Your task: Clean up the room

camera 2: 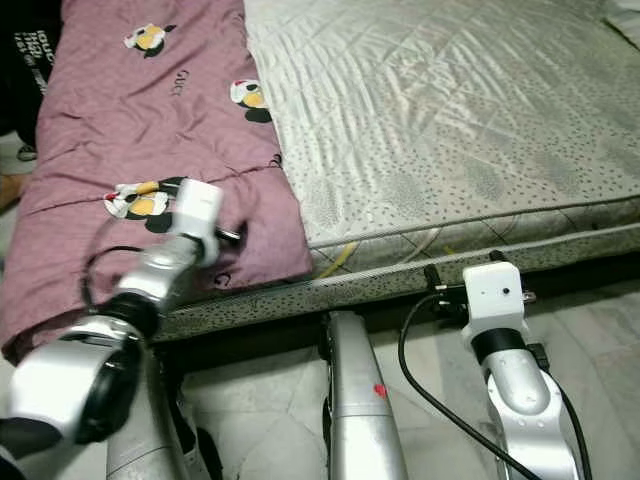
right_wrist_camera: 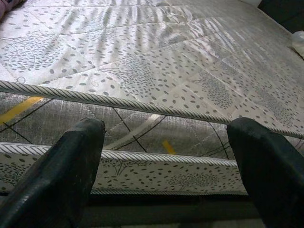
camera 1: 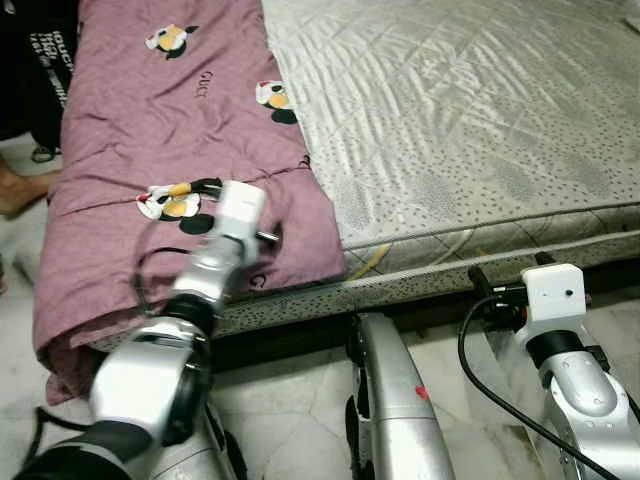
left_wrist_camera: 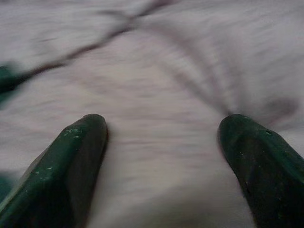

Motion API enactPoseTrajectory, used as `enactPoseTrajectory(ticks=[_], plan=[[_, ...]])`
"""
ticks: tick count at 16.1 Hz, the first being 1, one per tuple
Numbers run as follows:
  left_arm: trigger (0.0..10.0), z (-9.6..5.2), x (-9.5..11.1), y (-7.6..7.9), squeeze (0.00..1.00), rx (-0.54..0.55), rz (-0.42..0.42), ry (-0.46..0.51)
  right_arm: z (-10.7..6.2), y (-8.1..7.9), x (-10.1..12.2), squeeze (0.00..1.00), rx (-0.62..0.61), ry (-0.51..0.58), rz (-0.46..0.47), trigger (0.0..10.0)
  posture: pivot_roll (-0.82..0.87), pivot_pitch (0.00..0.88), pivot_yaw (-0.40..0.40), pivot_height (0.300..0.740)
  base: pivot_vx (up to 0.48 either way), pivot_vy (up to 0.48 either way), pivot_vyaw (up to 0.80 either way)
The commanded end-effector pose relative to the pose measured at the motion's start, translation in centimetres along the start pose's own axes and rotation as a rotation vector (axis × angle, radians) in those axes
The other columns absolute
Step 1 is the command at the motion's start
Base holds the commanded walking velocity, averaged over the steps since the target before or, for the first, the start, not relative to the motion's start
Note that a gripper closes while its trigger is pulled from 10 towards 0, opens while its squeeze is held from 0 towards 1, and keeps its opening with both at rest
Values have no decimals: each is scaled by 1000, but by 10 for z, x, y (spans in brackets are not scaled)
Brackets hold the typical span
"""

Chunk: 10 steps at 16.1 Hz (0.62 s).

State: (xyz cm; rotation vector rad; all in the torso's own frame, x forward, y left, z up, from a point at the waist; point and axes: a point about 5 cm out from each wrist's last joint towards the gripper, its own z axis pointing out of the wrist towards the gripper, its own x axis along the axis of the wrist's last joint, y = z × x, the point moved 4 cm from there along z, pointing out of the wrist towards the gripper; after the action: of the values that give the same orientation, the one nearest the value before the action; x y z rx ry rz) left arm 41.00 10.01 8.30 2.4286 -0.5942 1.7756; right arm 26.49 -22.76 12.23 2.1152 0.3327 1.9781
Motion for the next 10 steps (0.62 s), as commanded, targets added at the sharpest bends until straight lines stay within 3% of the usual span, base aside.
enactPoseTrajectory(ticks=[1,2,3,5,8,10], plan=[[10000,0,-14,24,0,-106,53,-48,-1,-2,6,0,2,25,-6,10000,-280,117,-5,484,0,0,0],[10000,-1,-21,43,0,-181,97,-56,1,-4,7,0,8,31,-8,10000,-277,115,-6,484,0,0,0],[10000,-2,-24,49,0,-208,110,-61,1,-4,7,0,9,32,-7,10000,-271,113,-7,484,0,0,0],[10000,-8,-40,74,0,-334,218,-81,6,-6,8,0,13,38,-4,10000,-255,103,-7,484,0,0,0],[10000,-10,-36,75,0,-333,298,-8,13,-10,11,0,13,56,7,10000,-235,87,2,484,0,0,0],[10000,-11,-4,51,0,-199,305,193,19,-13,14,0,5,80,22,10000,-207,68,11,484,0,0,0]])
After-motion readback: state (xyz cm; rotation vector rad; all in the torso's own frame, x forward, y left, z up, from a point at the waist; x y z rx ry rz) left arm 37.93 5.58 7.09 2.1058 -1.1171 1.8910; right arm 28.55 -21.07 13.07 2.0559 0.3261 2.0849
